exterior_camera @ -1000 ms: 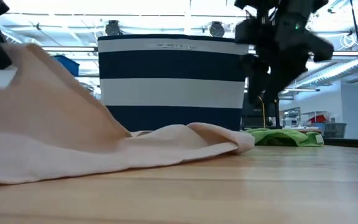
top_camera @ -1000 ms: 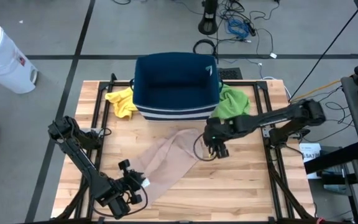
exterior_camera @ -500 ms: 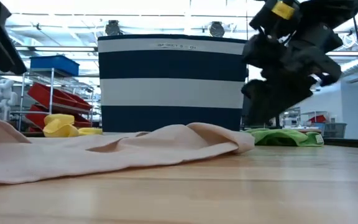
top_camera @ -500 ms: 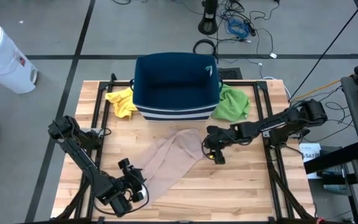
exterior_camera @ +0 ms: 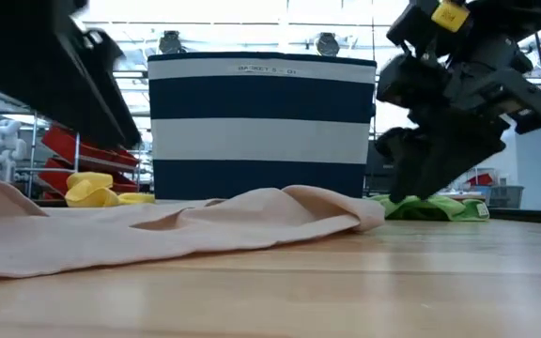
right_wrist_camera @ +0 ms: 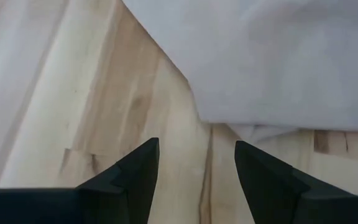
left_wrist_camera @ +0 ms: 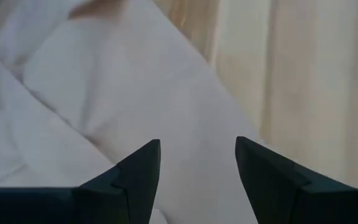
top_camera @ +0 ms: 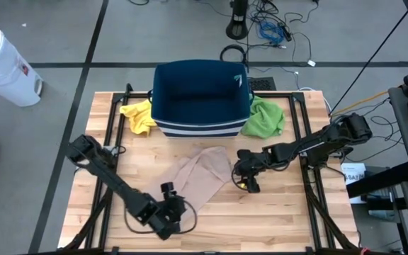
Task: Fold towel
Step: Fold the brown towel
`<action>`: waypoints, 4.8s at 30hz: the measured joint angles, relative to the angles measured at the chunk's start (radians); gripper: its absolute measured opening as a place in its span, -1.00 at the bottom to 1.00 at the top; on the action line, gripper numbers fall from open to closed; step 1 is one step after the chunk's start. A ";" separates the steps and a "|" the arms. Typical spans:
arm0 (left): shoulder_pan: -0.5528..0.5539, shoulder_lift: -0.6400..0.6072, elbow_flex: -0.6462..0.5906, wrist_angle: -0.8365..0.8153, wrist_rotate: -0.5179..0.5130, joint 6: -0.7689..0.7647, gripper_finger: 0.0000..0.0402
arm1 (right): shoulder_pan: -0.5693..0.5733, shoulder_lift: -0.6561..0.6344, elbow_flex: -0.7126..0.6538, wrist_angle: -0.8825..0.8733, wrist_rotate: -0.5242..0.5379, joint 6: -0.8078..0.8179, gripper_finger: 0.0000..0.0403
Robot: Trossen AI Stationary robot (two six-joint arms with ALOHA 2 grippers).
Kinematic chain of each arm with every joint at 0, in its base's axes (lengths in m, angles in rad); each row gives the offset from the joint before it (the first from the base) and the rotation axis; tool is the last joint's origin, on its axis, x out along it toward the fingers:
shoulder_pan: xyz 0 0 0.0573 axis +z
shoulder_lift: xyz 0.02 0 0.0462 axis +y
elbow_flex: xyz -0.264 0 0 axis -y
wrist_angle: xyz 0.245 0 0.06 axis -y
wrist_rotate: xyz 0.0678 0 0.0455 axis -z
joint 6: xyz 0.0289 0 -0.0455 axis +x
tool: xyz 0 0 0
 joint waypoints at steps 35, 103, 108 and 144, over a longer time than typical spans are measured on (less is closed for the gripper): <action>0.159 0.147 -0.001 0.196 0.152 0.168 0.07 | 0.013 0.128 -0.045 0.255 0.046 -0.004 -0.29; 0.143 0.149 -0.010 0.193 0.291 0.239 -0.18 | -0.123 -0.191 -0.043 -0.237 0.211 -0.210 -1.00; 0.141 0.149 -0.010 0.189 0.320 0.257 -0.18 | -0.123 -0.191 -0.043 -0.239 0.206 -0.229 -1.00; 0.149 0.103 -0.012 0.094 0.286 0.197 -0.18 | 0.161 -0.157 -0.043 -0.066 0.135 -0.153 -0.43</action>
